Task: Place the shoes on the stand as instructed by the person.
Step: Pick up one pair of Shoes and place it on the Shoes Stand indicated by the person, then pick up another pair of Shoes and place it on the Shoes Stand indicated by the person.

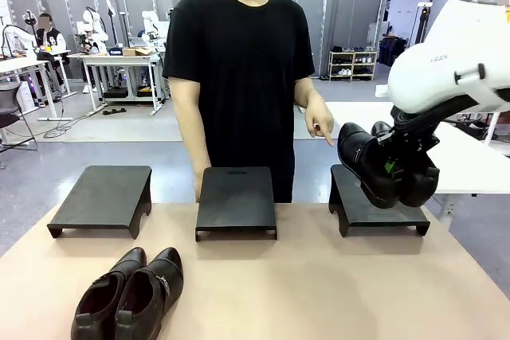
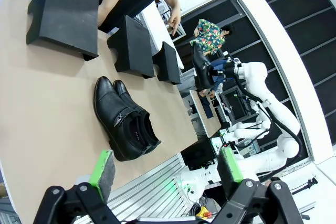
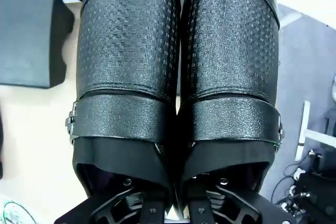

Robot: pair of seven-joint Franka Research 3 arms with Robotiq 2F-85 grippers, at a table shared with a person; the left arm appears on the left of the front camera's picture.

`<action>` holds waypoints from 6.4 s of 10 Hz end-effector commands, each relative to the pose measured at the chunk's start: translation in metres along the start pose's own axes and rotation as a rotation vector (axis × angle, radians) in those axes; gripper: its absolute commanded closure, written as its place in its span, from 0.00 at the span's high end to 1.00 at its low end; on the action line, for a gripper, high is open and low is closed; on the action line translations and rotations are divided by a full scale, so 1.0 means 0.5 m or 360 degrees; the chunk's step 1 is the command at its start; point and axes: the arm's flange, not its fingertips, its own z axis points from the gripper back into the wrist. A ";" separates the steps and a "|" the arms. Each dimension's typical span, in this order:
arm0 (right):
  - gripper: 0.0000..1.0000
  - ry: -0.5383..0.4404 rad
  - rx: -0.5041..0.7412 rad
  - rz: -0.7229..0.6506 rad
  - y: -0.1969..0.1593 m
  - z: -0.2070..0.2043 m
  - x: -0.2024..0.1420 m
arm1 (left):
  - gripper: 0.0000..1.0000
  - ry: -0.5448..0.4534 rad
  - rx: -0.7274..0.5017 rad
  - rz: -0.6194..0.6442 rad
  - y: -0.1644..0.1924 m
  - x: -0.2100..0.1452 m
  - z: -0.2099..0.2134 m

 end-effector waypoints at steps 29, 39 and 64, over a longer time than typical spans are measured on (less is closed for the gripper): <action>0.09 -0.0157 -0.0057 -0.0169 -0.075 -0.270 0.136 | 1.00 -0.0010 -0.0029 -0.0032 0.002 0.002 0.003; 1.00 -0.0183 0.0013 -0.0210 -0.063 -0.233 0.094 | 1.00 -0.0010 -0.0029 -0.0032 0.002 0.002 0.003; 1.00 -0.0085 0.1230 -0.0170 -0.369 0.076 -0.288 | 1.00 -0.0010 -0.0029 -0.0032 0.002 0.002 0.003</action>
